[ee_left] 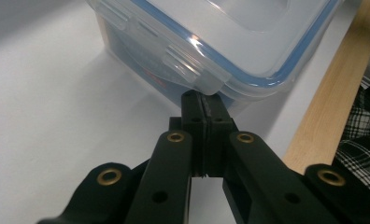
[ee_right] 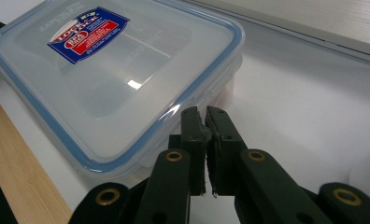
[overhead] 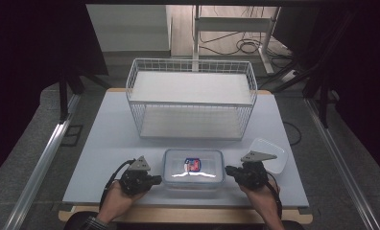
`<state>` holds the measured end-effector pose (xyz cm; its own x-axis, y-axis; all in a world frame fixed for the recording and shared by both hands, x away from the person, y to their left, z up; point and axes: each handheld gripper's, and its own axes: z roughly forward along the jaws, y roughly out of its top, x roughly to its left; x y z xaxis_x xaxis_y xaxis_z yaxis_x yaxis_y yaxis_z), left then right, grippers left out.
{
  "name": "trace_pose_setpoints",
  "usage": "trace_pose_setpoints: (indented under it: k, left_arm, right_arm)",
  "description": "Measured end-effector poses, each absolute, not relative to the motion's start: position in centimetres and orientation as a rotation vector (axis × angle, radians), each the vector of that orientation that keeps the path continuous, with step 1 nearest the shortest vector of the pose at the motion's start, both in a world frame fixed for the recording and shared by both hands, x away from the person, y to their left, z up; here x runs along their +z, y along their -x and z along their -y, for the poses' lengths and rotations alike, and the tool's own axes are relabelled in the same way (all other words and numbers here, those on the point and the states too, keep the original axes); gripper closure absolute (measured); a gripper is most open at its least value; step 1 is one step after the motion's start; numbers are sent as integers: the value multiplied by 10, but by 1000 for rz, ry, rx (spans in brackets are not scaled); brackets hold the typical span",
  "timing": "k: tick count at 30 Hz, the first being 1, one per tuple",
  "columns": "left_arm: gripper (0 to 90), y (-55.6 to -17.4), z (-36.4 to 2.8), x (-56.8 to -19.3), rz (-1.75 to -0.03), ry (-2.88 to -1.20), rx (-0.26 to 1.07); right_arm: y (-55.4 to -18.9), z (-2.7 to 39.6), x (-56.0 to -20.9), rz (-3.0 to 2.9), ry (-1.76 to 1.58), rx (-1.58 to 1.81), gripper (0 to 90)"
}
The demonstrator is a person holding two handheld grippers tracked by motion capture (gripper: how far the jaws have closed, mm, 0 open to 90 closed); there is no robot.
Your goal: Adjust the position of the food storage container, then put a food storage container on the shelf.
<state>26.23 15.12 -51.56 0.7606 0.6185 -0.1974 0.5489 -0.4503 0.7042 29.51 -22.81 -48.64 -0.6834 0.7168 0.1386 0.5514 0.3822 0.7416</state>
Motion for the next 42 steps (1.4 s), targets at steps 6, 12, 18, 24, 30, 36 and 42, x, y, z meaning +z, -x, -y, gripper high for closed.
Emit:
trace_pose_setpoints:
  k: [6, 12, 18, 24, 30, 36, 42]
  left_arm:
    - [608, -264, -164, -516, -931, -2134, 180]
    - [296, -267, -173, -516, -973, -2091, 210]
    - [157, -269, -181, -516, -997, -2057, 190]
    - [65, -270, -182, -519, -979, -2038, 216]
    - [30, -273, -181, -519, -988, -2012, 217]
    - [33, -276, -176, -512, -976, -1995, 198]
    - [27, -282, -170, -506, -968, -2008, 180]
  right_arm:
    - [-294, 233, -483, -2407, -1136, 1184, 757]
    - [-293, 237, -481, -2373, -1151, 1202, 575]
    - [-291, 237, -479, -2355, -1146, 1222, 393]
    - [-291, 235, -479, -2357, -1139, 1257, 217]
    - [-292, 233, -479, -2374, -1123, 1295, 128]
    - [-298, 230, -482, -2418, -1098, 1344, 50]
    - [-307, 225, -481, -2446, -1107, 1358, 42]
